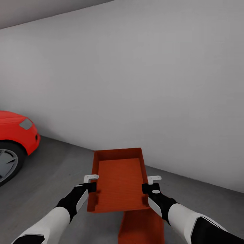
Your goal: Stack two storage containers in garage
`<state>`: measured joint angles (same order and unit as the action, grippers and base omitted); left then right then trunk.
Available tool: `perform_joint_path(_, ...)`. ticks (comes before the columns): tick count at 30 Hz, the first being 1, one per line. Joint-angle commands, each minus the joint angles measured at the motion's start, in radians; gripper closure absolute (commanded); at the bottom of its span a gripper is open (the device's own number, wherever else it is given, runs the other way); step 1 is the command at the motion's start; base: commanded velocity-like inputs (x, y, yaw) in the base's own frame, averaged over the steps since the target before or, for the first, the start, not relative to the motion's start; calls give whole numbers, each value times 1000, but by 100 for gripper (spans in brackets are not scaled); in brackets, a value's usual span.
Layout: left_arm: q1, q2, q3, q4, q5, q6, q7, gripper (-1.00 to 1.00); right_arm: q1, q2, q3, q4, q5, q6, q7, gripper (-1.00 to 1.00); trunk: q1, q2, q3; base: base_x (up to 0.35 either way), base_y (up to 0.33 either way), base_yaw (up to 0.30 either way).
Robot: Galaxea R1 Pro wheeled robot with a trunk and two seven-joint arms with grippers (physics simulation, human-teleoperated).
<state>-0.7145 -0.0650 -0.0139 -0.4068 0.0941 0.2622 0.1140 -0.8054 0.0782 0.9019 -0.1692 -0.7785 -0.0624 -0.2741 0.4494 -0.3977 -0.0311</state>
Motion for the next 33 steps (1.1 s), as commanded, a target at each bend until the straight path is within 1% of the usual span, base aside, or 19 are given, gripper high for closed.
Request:
perform_joint_path(1,0,10,8,-4,-13,8,12,100,-1,-6,-23,4,-11,-7,-10,100,1,-2,-2,0,0,-263)
perform_joint_path(8,0,10,8,-5,-13,9,12,100,-1,-6,-23,4,-11,-7,-11,100,1,-2,-2,2,0,-224)
perform_joint_path(10,0,10,8,-5,-13,9,12,100,-1,-7,-23,4,-11,-7,-11,100,1,-2,-2,130,18,-87)
perform_joint_path(23,0,10,8,-5,-13,9,12,100,-1,-6,-23,4,-11,-7,-11,100,1,-2,-2,284,116,-21)
perform_joint_path(27,0,10,8,-5,-13,10,12,100,-1,-6,-23,4,-11,-7,-11,100,1,-2,-2,153,64,-224)
perform_joint_path(33,0,10,8,-5,-13,11,12,100,-1,-6,-23,4,-11,-7,-11,100,1,-2,-2,19,8,-275)
